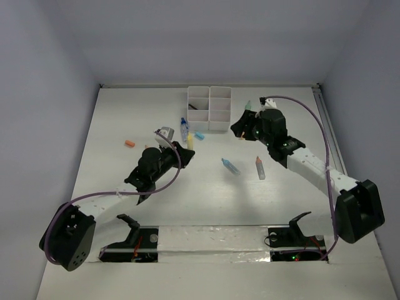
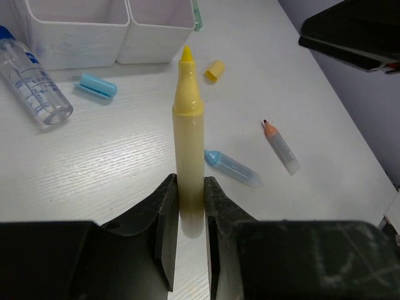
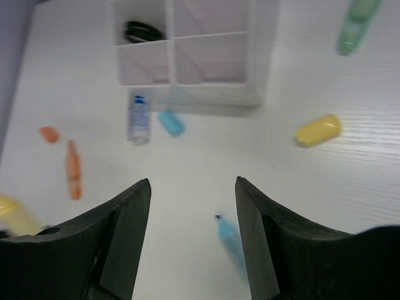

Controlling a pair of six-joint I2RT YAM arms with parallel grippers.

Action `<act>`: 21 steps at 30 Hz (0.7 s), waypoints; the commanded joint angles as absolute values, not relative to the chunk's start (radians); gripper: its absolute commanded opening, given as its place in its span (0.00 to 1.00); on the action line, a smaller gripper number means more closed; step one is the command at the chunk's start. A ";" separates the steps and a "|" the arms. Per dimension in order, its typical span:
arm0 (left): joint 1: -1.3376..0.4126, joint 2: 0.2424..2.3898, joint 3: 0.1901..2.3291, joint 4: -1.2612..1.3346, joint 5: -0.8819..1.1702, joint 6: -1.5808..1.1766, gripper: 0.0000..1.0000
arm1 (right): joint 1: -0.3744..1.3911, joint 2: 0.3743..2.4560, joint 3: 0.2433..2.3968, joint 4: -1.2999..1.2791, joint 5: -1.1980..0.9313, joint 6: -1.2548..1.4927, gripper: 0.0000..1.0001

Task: Sort the stationery into containers
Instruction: Close the pen cap on the pen.

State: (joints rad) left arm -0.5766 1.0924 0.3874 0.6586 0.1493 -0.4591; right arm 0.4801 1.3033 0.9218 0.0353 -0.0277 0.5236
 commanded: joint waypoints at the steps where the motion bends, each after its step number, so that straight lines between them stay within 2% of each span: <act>1: -0.594 1.048 0.393 0.687 0.160 -0.399 0.00 | 0.398 1.391 0.922 -0.084 0.063 0.500 0.63; 3: -0.606 1.039 0.384 0.687 0.158 -0.385 0.00 | 0.367 1.436 0.943 -0.101 0.084 0.489 0.65; 4: -0.617 1.035 0.382 0.686 0.156 -0.384 0.00 | 0.353 1.486 0.956 -0.106 0.084 0.488 0.71; 6: -0.617 1.029 0.382 0.684 0.156 -0.382 0.00 | 0.334 1.534 0.985 -0.110 0.083 0.491 0.72; 15: -0.626 1.026 0.383 0.690 0.176 -0.394 0.00 | 0.334 1.715 1.095 -0.103 0.074 0.528 0.71; 21: -0.635 1.022 0.385 0.686 0.173 -0.397 0.00 | 0.334 1.830 1.164 -0.107 0.110 0.552 0.64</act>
